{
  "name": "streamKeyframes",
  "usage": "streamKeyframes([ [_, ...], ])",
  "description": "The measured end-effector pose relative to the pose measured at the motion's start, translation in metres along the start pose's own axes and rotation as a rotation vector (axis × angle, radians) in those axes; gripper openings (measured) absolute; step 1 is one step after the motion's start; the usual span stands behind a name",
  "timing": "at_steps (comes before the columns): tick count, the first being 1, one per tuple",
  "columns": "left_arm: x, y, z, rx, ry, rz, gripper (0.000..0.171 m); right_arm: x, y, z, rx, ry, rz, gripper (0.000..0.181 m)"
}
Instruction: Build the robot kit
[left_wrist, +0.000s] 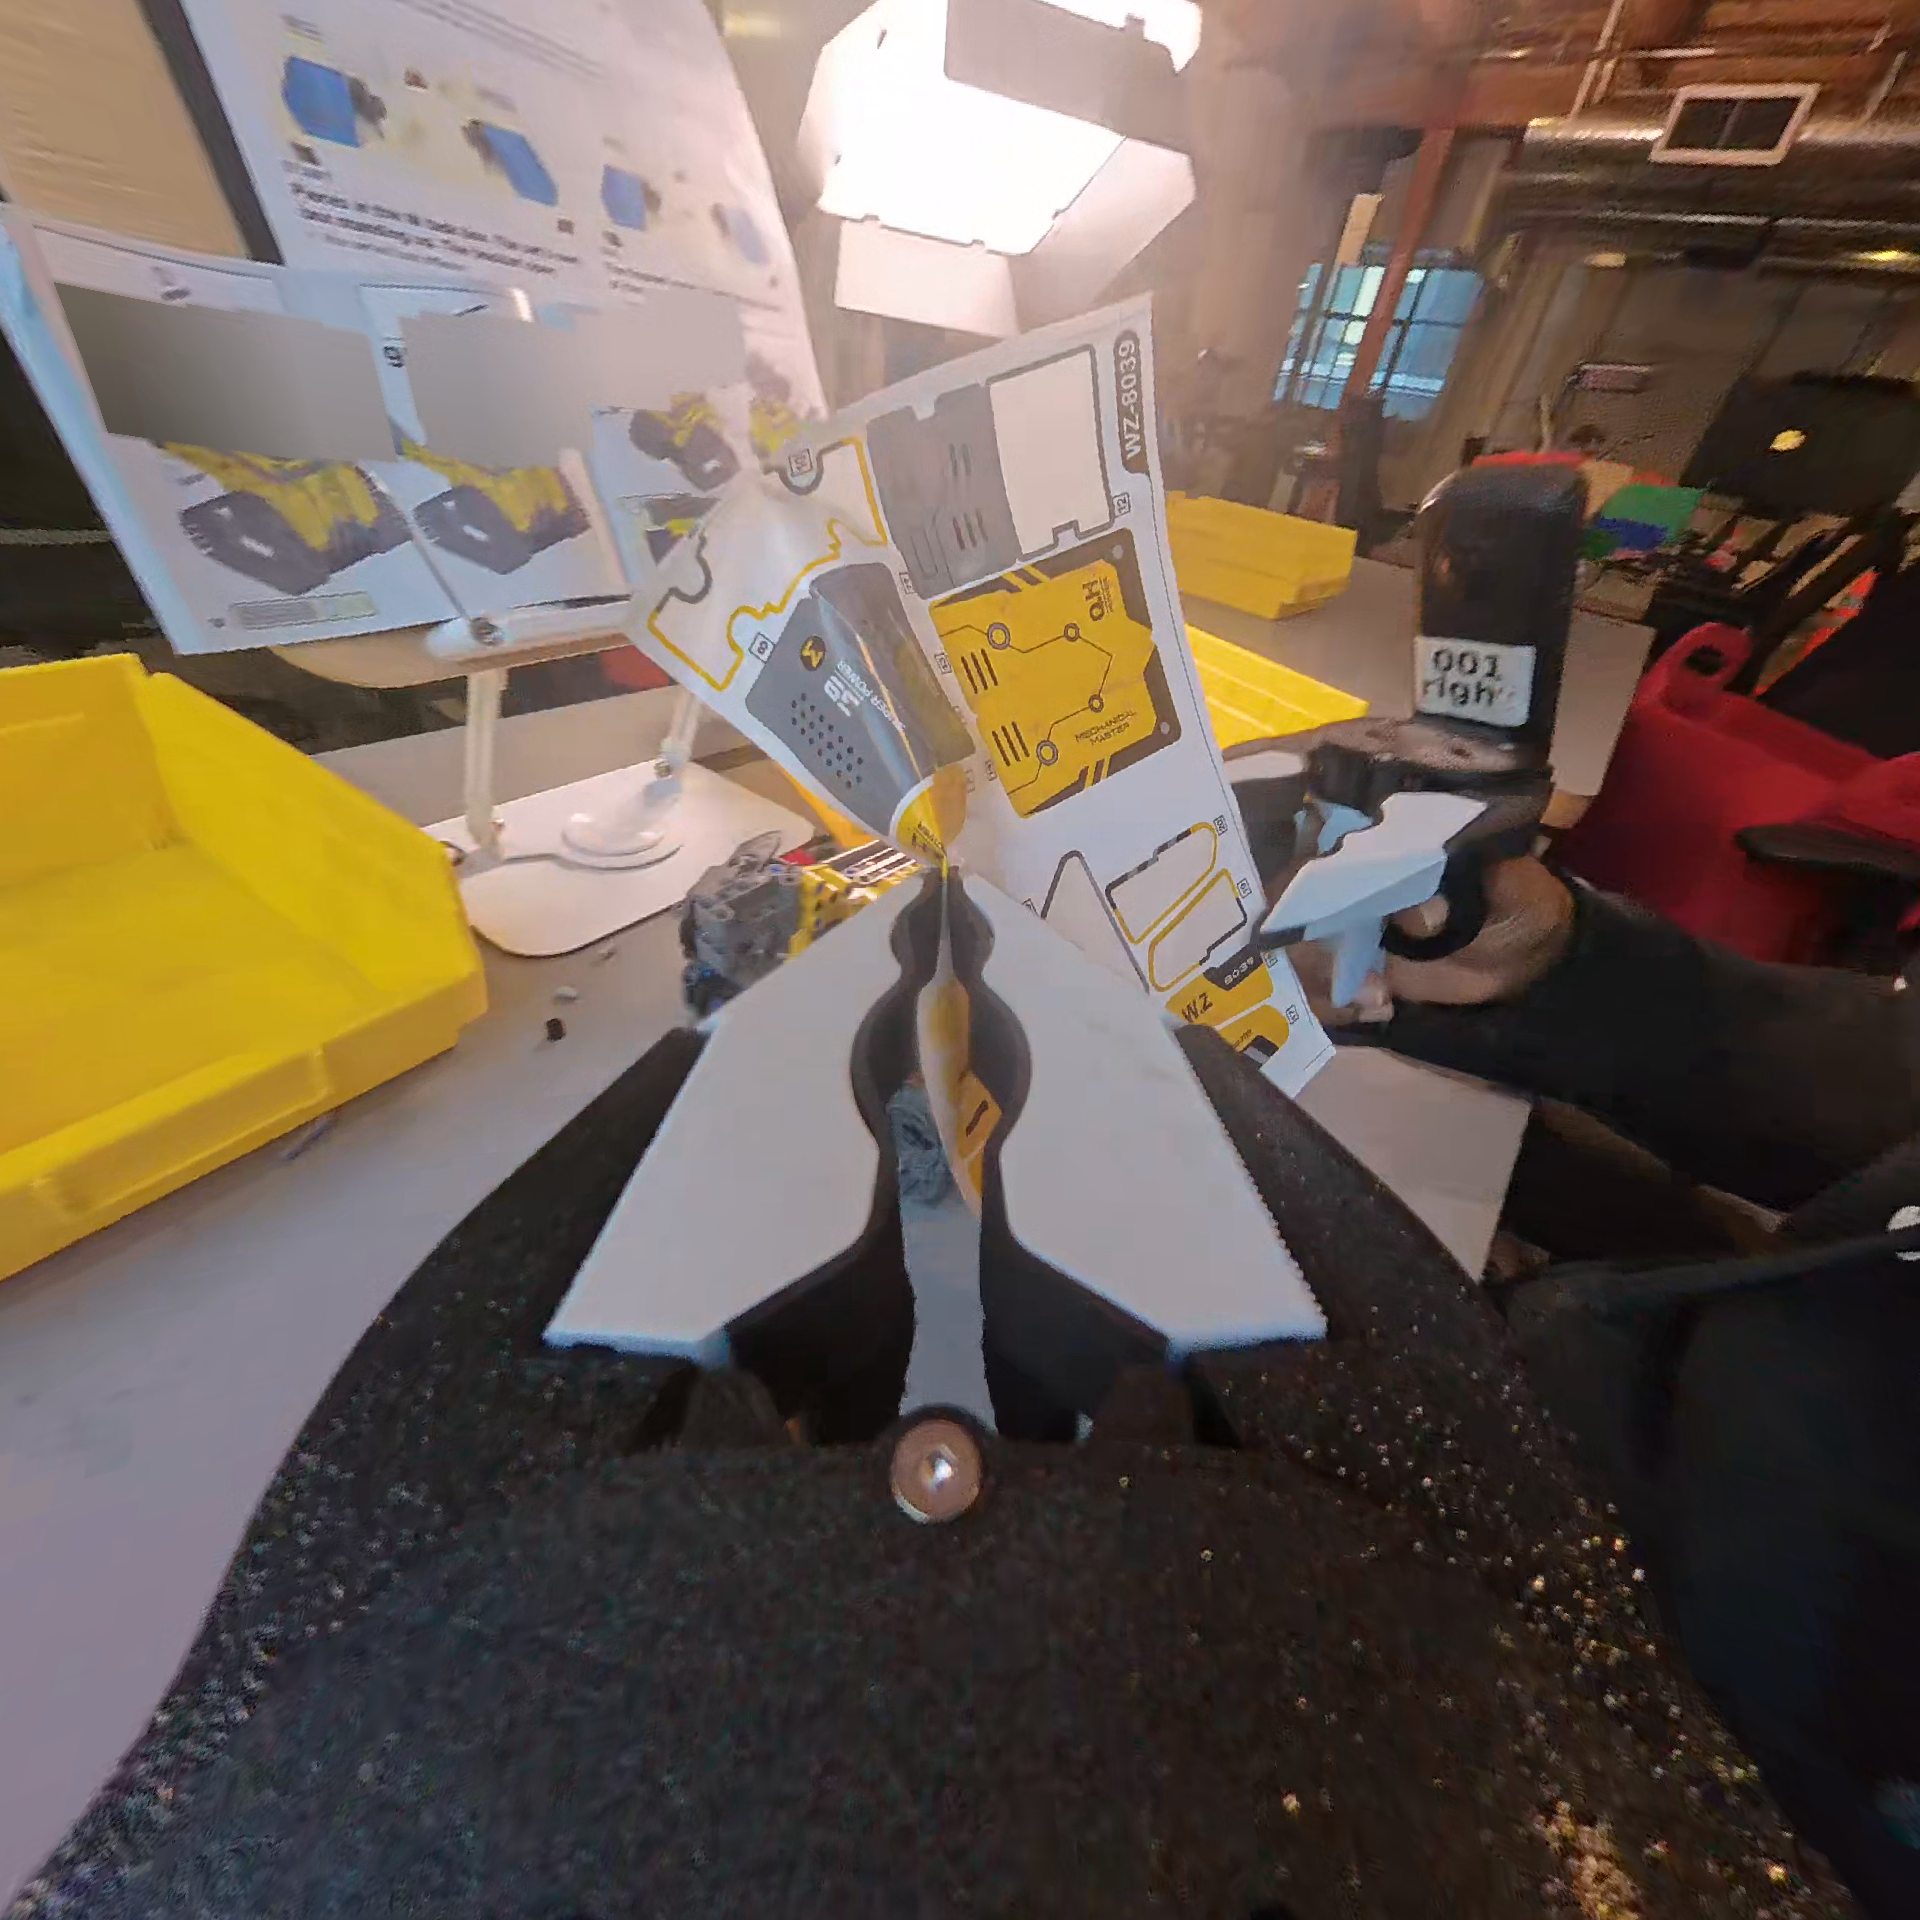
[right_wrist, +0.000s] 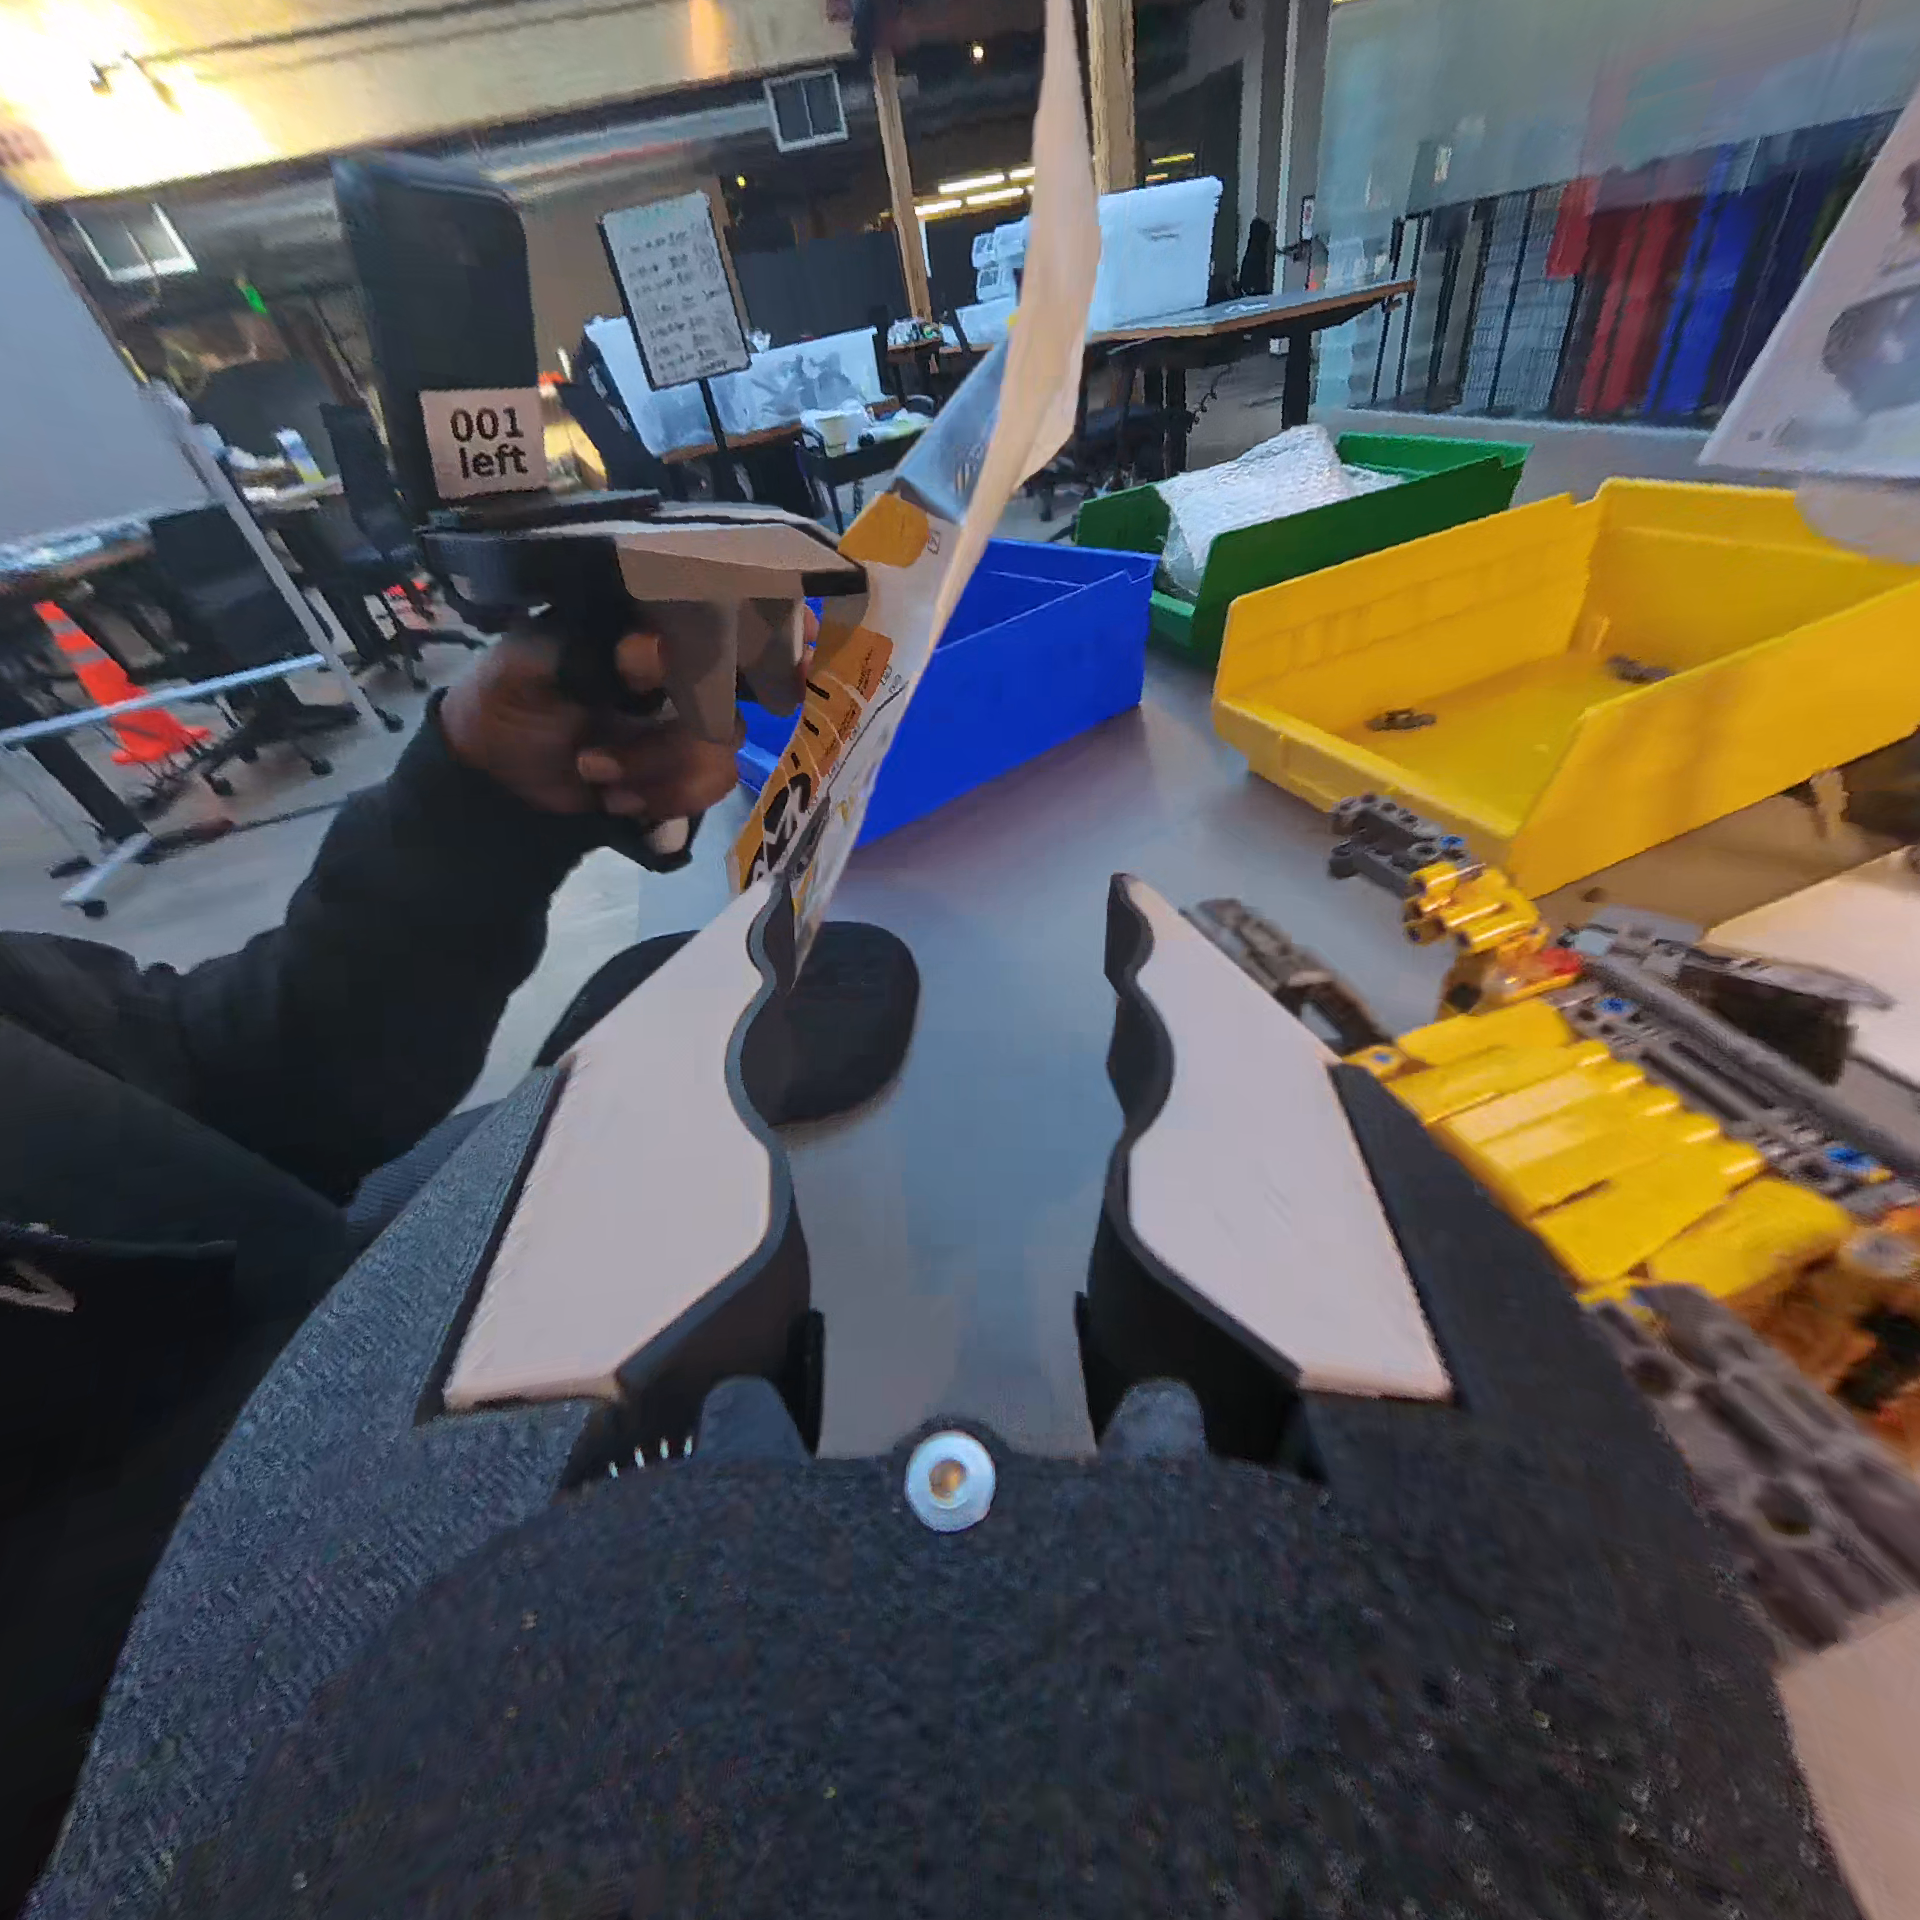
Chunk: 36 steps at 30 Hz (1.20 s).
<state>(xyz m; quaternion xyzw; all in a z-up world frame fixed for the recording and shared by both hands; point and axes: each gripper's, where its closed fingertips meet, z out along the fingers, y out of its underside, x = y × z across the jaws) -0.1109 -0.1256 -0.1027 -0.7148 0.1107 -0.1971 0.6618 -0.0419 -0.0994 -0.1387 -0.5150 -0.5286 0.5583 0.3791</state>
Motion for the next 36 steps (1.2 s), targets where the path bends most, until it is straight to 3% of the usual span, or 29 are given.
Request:
streamKeyframes([
  [2, 0.014, 0.004, 0.003, 0.013, 0.03, -0.002, 0.0, -0.018, 0.009, -0.001, 0.043, -0.043, 0.07, 0.043],
  [4, 0.025, 0.007, 0.003, 0.027, 0.057, -0.01, 0.0, -0.032, 0.013, -0.007, 0.087, -0.075, 0.107, 0.004],
  [7, 0.036, 0.007, -0.003, 0.071, 0.109, -0.058, 0.008, -0.04, 0.013, -0.018, 0.129, -0.1, 0.185, 0.0],
  [11, 0.05, 0.005, -0.018, 0.148, 0.224, -0.144, 0.048, -0.037, -0.007, -0.041, 0.241, -0.14, 0.339, 0.0],
  [15, 0.076, 0.021, -0.011, 0.122, 0.395, -0.261, 0.053, -0.035, -0.031, -0.055, 0.354, -0.219, 0.459, 0.0],
  [16, 0.083, 0.023, -0.007, 0.113, 0.422, -0.264, 0.049, -0.036, -0.035, -0.056, 0.378, -0.246, 0.487, 0.0],
  [19, 0.103, 0.013, -0.006, 0.171, 0.496, -0.225, 0.007, -0.034, -0.037, -0.055, 0.432, -0.272, 0.541, 0.0],
  [26, 0.114, 0.013, -0.003, 0.175, 0.482, -0.184, 0.0, -0.019, -0.007, -0.051, 0.387, -0.209, 0.581, 0.0],
  [29, 0.105, 0.016, -0.004, 0.207, 0.451, -0.237, 0.0, 0.001, 0.003, -0.059, 0.347, -0.045, 0.472, 0.02],
  [32, 0.093, 0.024, -0.009, 0.199, 0.398, -0.271, 0.0, 0.01, -0.008, -0.085, 0.317, 0.212, 0.105, 0.04],
  [34, 0.091, 0.031, -0.009, 0.175, 0.376, -0.269, 0.0, -0.017, -0.022, -0.091, 0.271, 0.259, -0.216, 0.04],
  [36, 0.095, 0.036, -0.006, 0.15, 0.385, -0.258, 0.0, -0.057, -0.023, -0.077, 0.198, 0.15, -0.406, 0.039],
])
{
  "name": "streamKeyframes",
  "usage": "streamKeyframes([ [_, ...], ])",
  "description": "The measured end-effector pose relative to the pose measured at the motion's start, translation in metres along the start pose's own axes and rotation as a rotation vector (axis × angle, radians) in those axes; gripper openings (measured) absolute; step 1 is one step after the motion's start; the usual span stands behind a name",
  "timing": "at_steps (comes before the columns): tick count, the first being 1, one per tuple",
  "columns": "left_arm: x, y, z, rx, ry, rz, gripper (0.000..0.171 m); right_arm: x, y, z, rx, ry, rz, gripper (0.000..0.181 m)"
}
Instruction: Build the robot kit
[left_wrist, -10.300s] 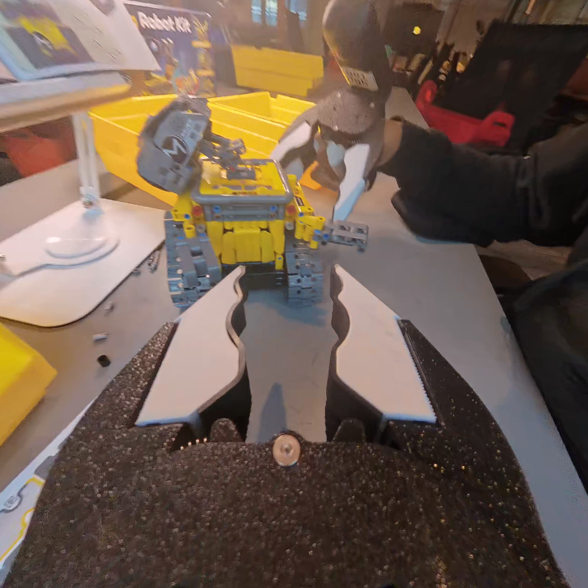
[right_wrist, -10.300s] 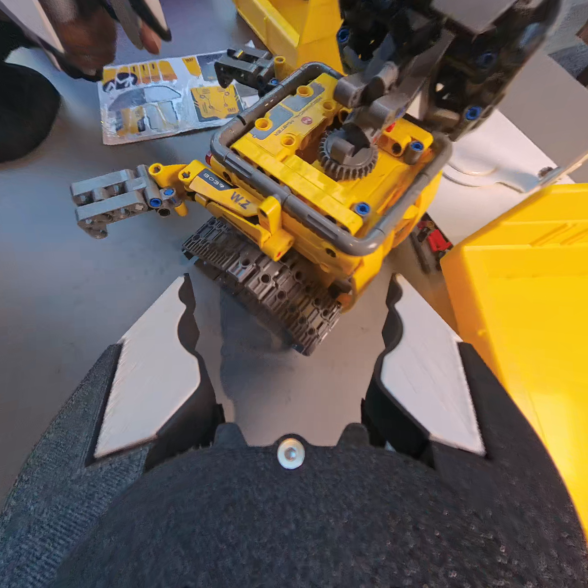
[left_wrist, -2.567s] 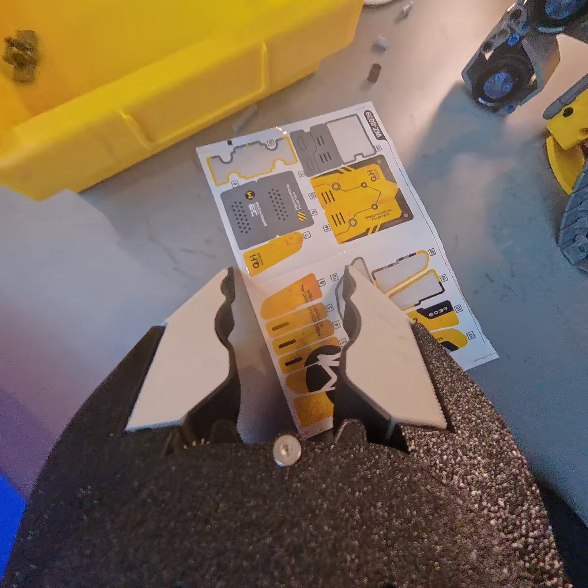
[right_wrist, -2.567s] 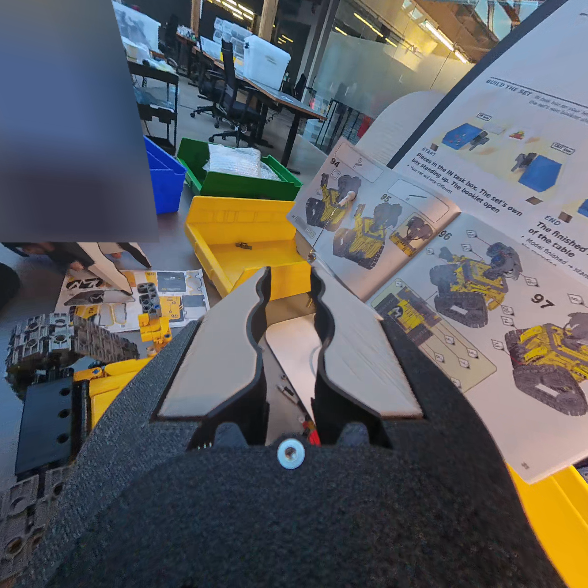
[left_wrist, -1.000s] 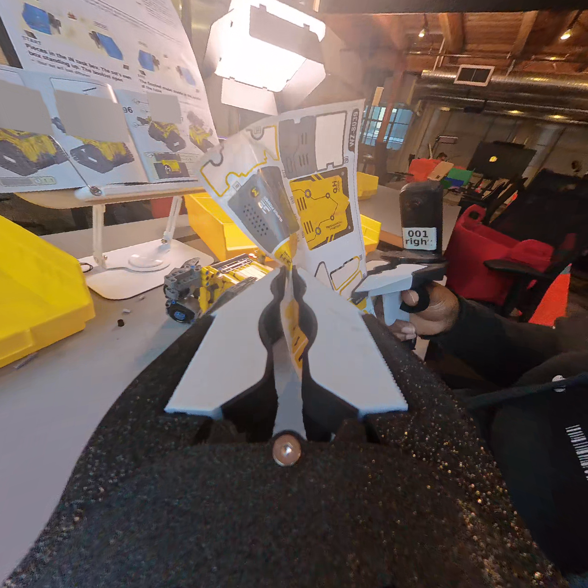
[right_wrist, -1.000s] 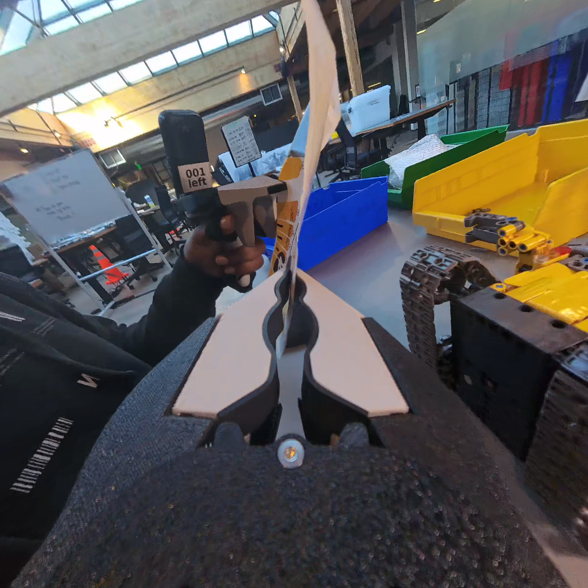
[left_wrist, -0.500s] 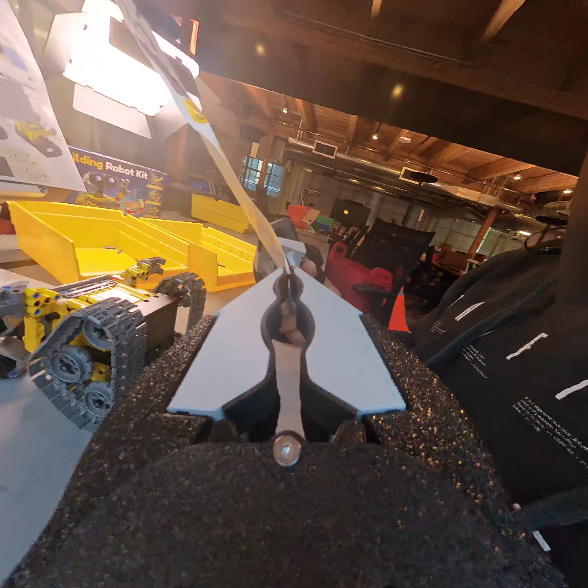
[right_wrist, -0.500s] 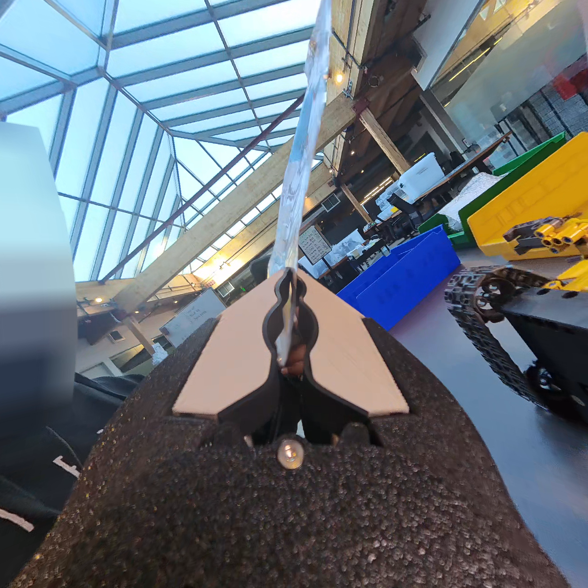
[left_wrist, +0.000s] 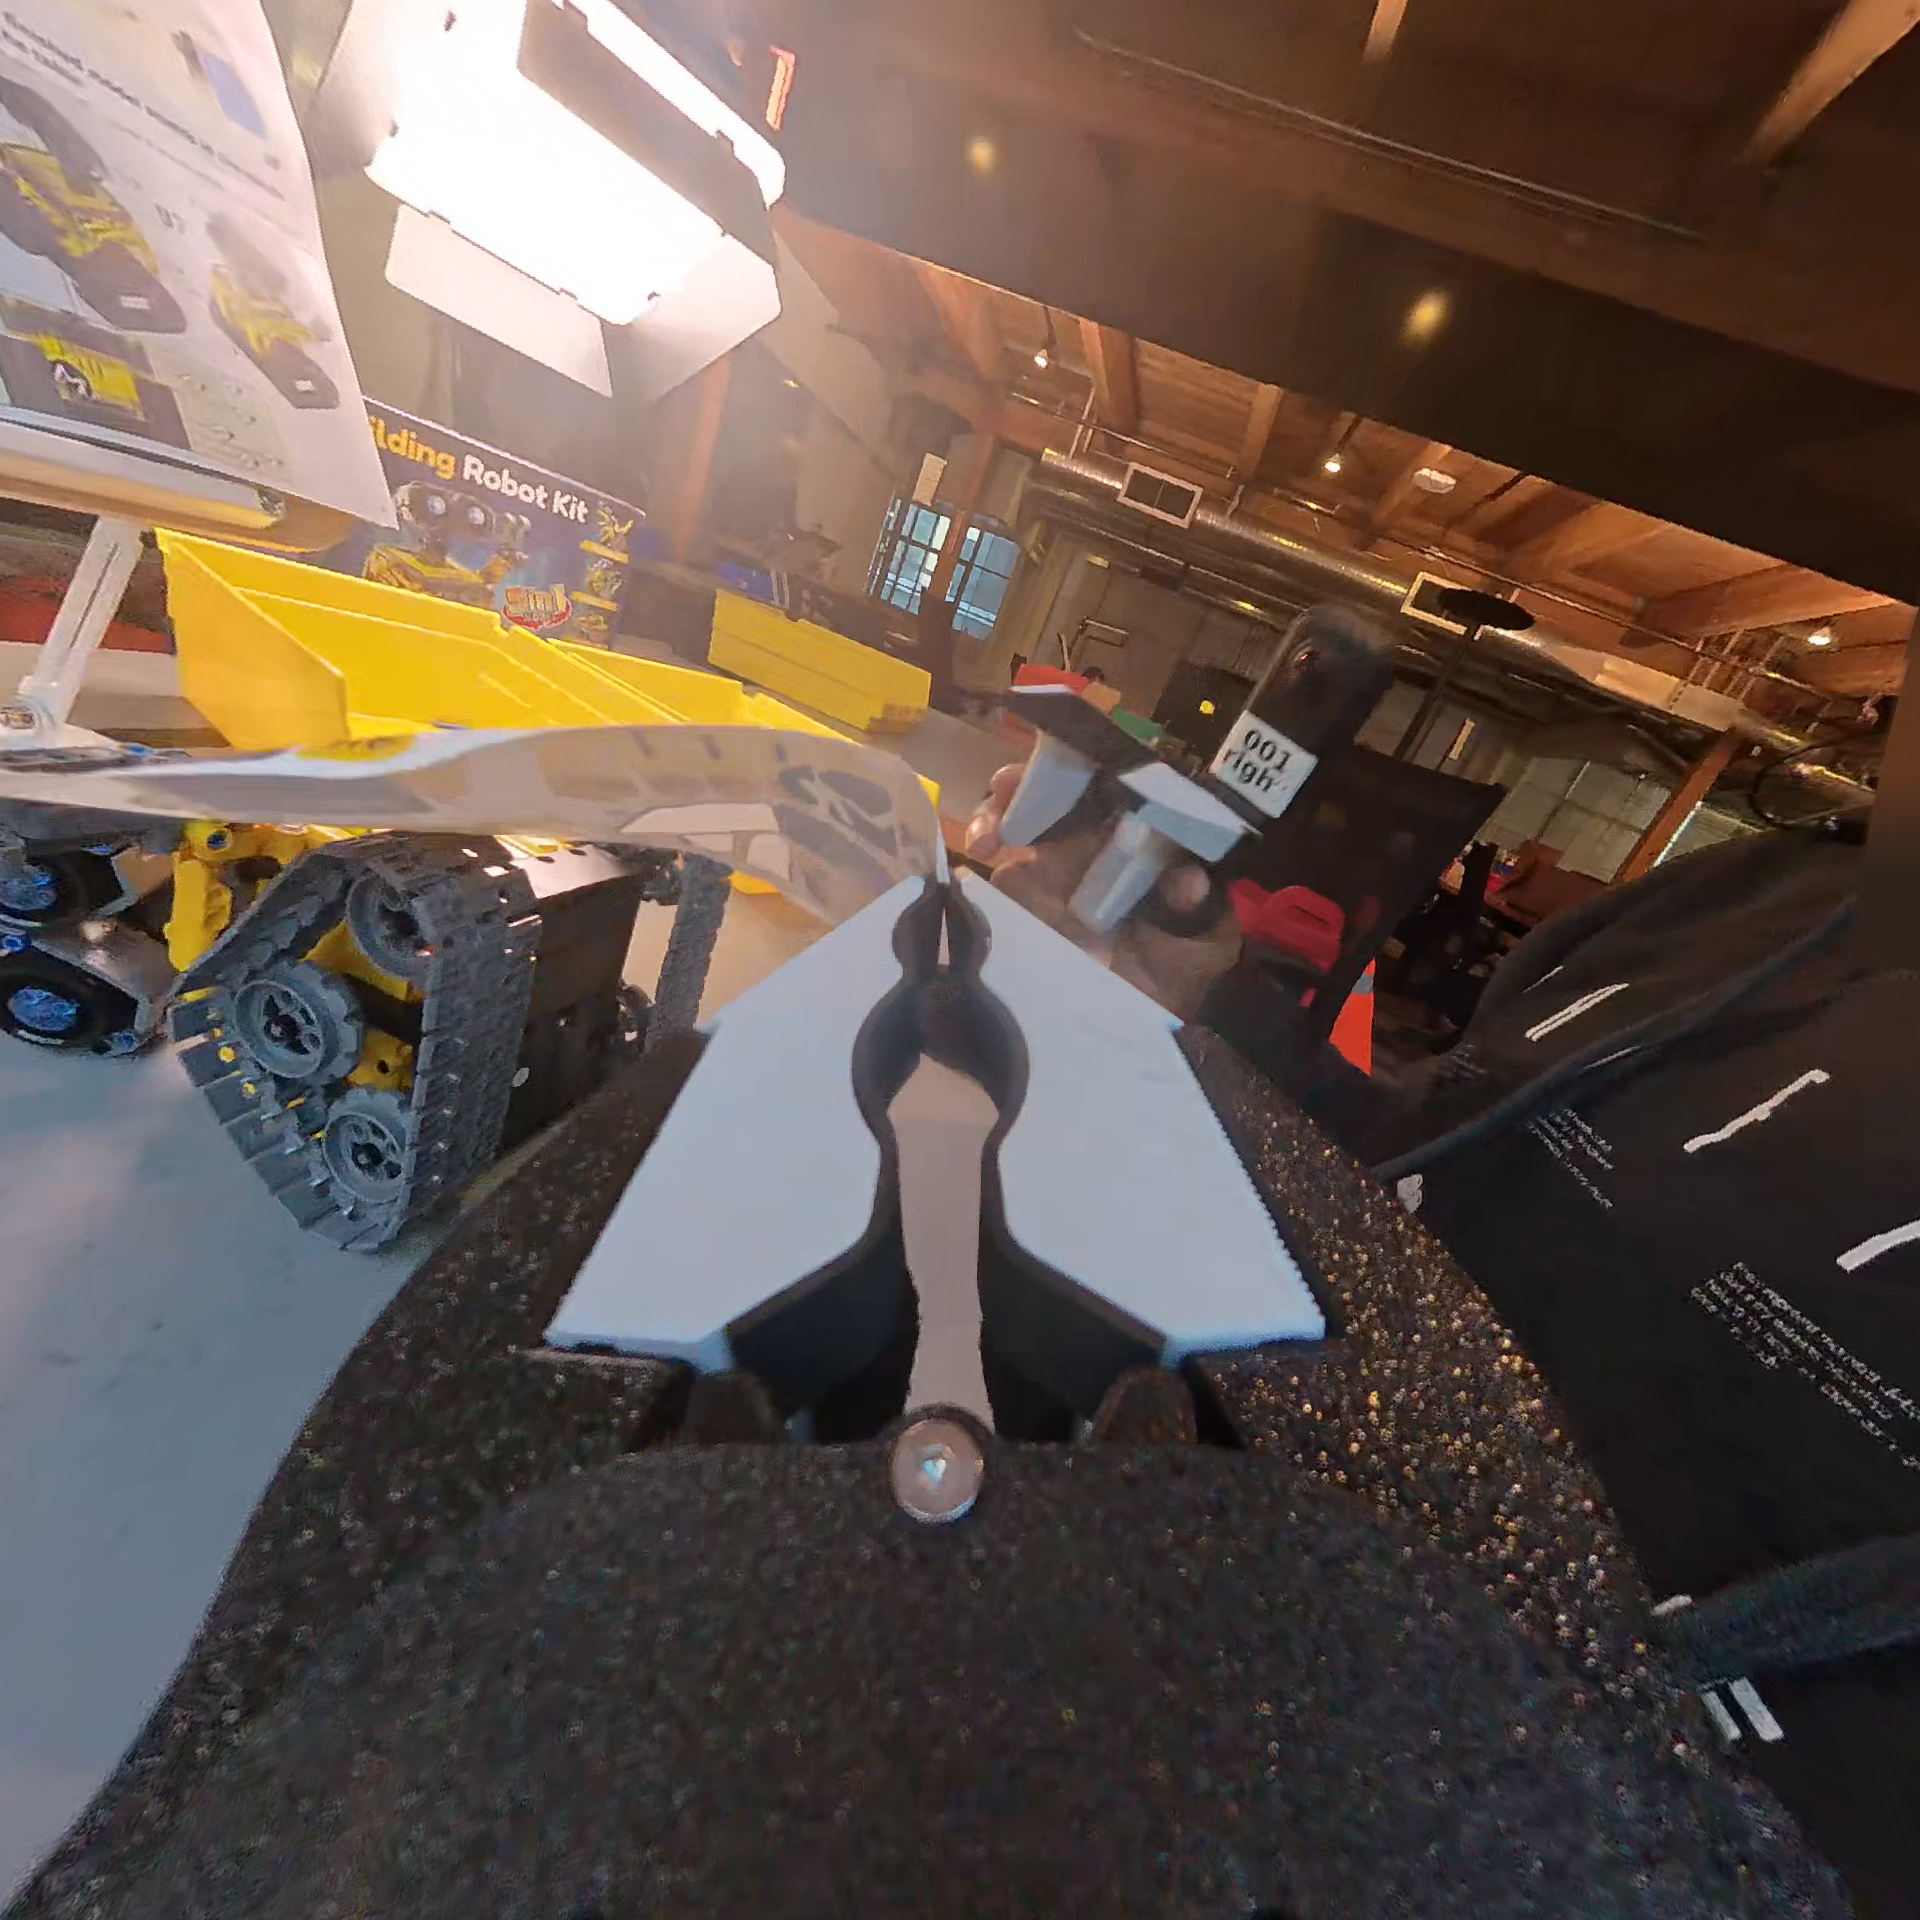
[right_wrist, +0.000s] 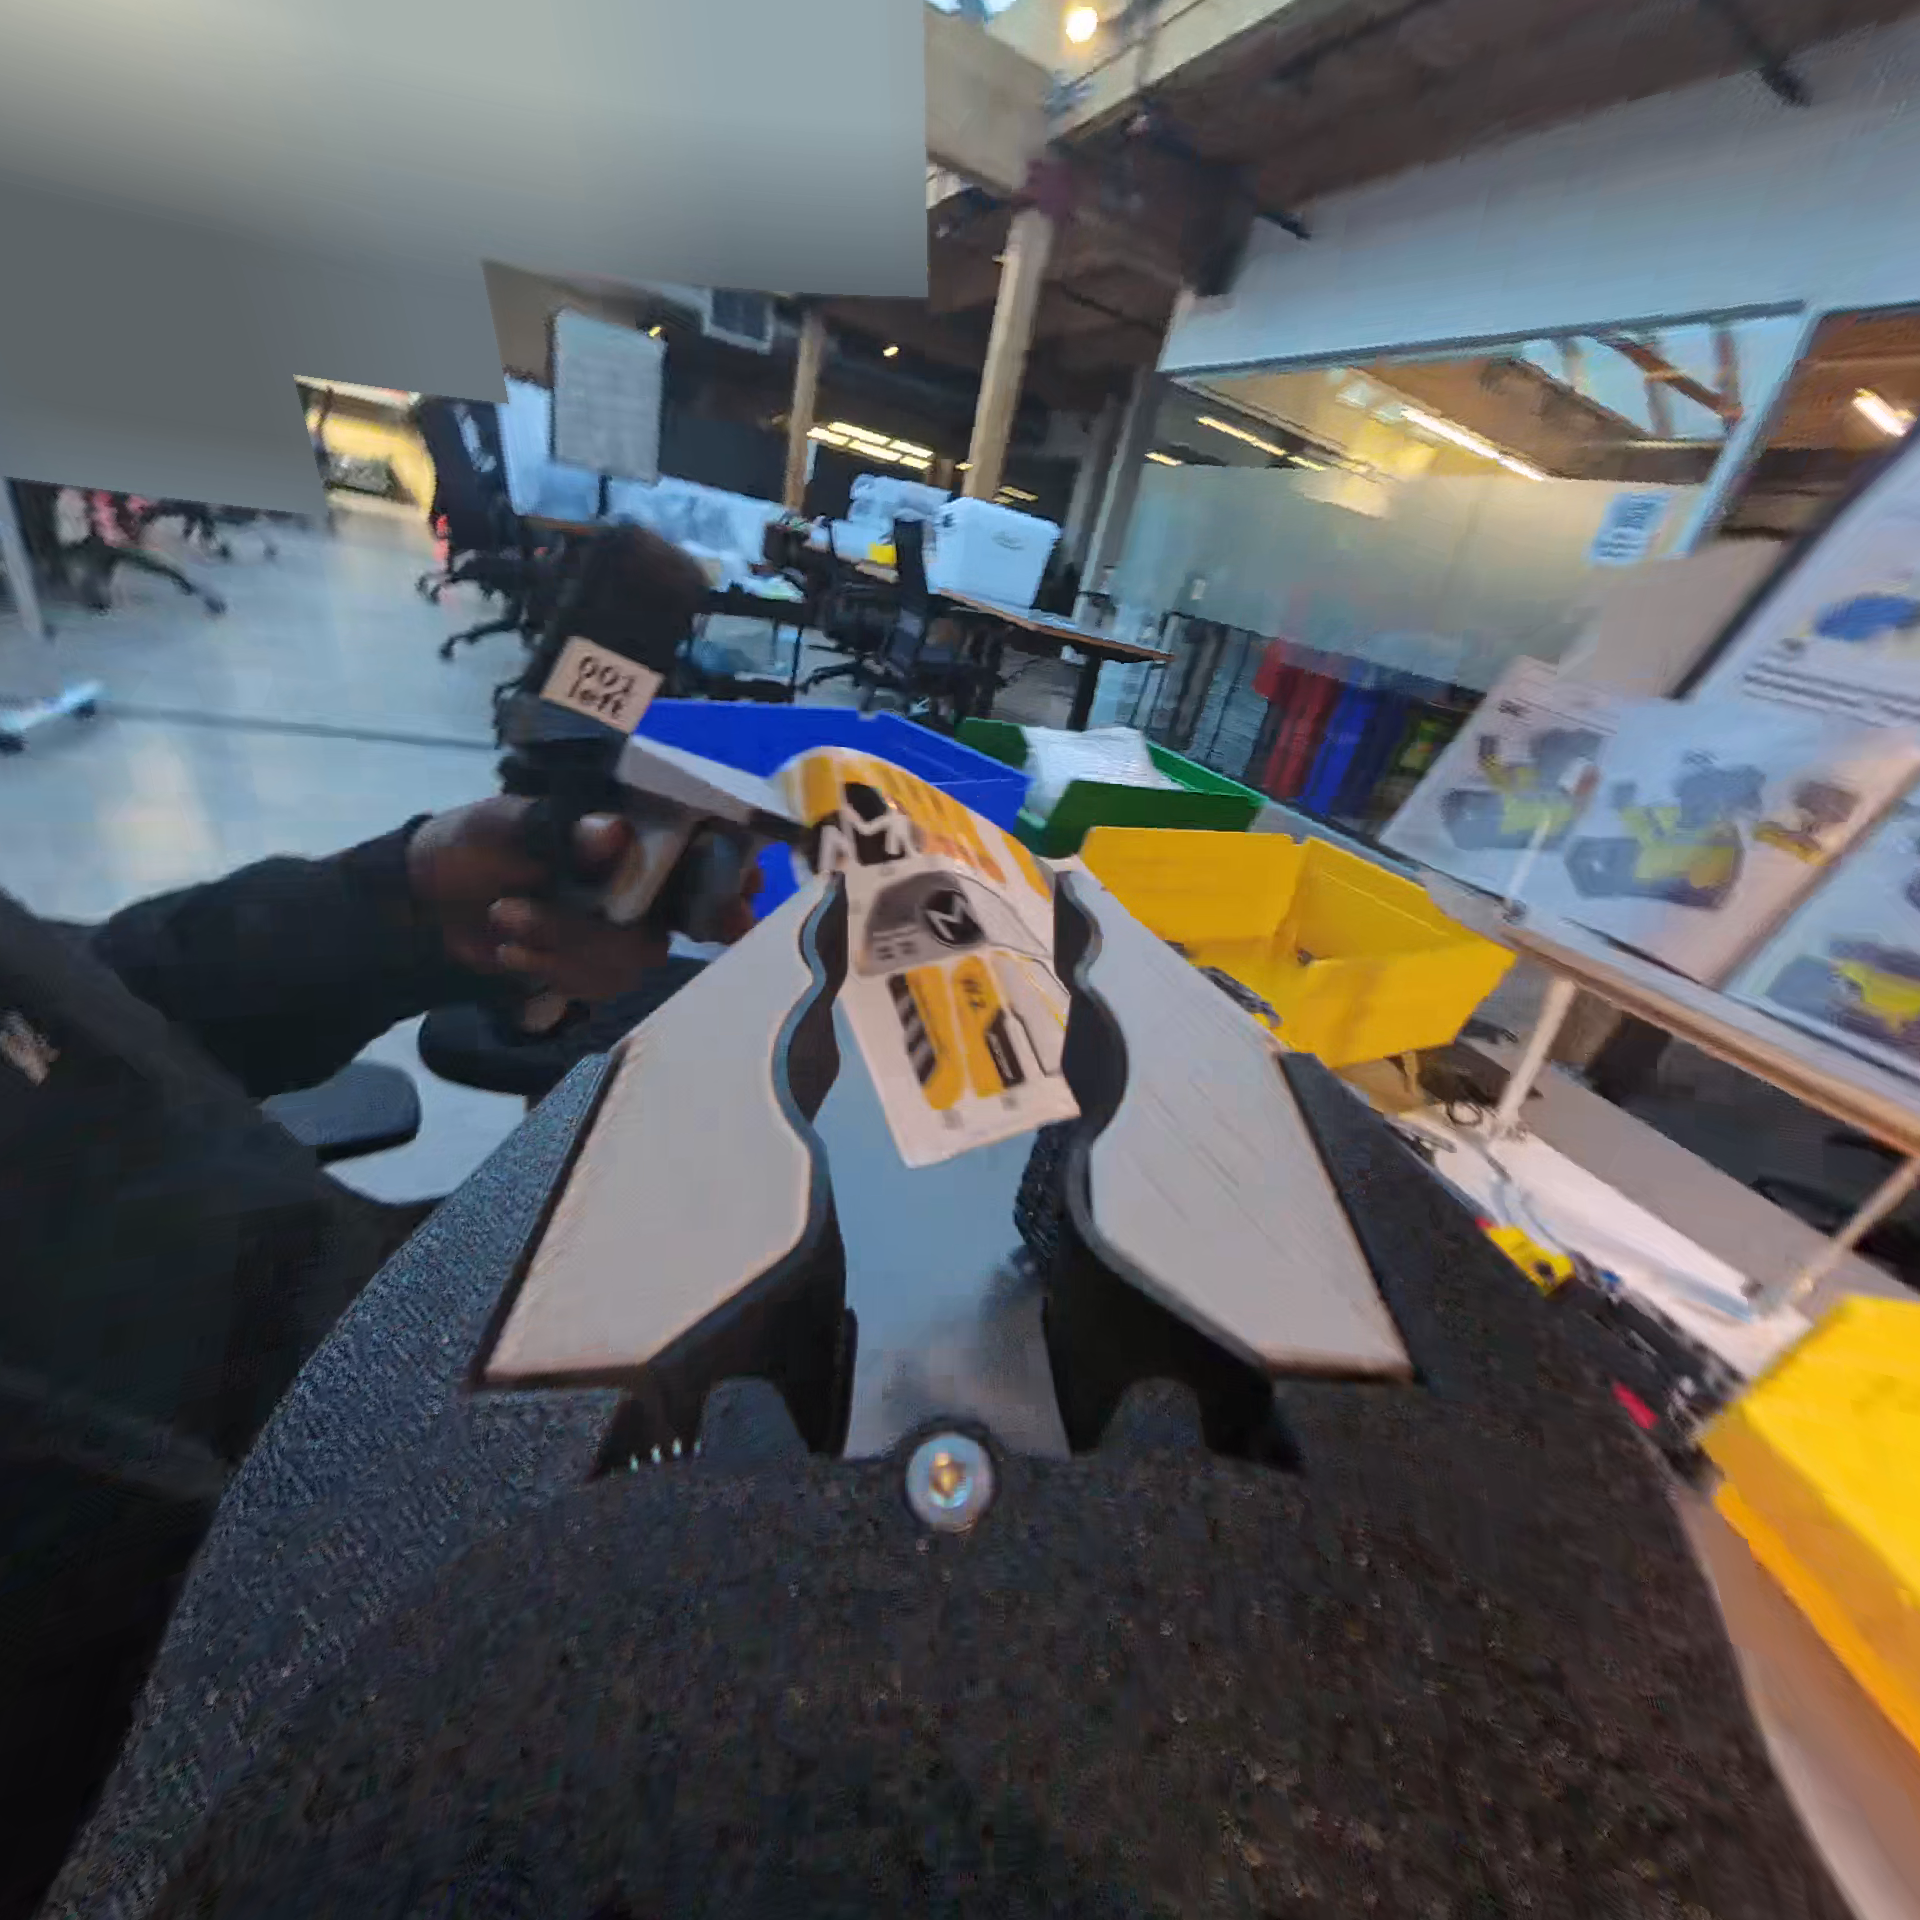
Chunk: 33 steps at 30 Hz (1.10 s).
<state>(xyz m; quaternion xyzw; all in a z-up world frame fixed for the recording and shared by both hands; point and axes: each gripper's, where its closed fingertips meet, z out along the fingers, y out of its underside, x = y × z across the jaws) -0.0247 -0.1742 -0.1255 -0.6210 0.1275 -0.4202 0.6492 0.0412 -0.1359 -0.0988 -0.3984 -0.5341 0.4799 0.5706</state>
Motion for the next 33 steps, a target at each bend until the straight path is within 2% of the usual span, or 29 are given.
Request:
streamKeyframes([
  [3, 0.008, 0.008, 0.012, -0.038, 0.034, 0.022, 0.0, -0.037, 0.013, 0.023, -0.121, -0.136, -0.181, 0.048],
  [5, 0.018, 0.01, 0.017, -0.053, 0.064, 0.045, 0.0, -0.041, 0.031, 0.035, -0.197, -0.151, -0.29, 0.049],
  [7, 0.026, 0.012, 0.019, -0.073, 0.083, 0.067, 0.0, -0.045, 0.038, 0.044, -0.215, -0.176, -0.319, 0.048],
  [11, 0.034, 0.01, 0.018, -0.078, 0.104, 0.112, 0.0, -0.056, 0.033, 0.049, -0.16, -0.237, -0.246, 0.014],
  [16, 0.037, 0.009, 0.016, -0.038, 0.113, 0.155, 0.0, -0.06, 0.029, 0.049, -0.107, -0.274, -0.082, 0.007],
  [23, 0.045, 0.013, 0.015, -0.035, 0.146, 0.213, 0.0, -0.065, 0.027, 0.045, -0.068, -0.347, 0.106, 0.001],
  [26, 0.044, 0.014, 0.015, -0.039, 0.134, 0.228, 0.0, -0.068, 0.026, 0.045, -0.06, -0.364, 0.133, 0.001],
  [29, 0.04, 0.014, 0.015, -0.043, 0.112, 0.219, 0.0, -0.07, 0.029, 0.047, -0.07, -0.357, 0.1, 0.005],
  [33, 0.038, 0.016, 0.015, -0.063, 0.121, 0.184, 0.0, -0.077, 0.031, 0.042, -0.095, -0.418, 0.078, 0.021],
])
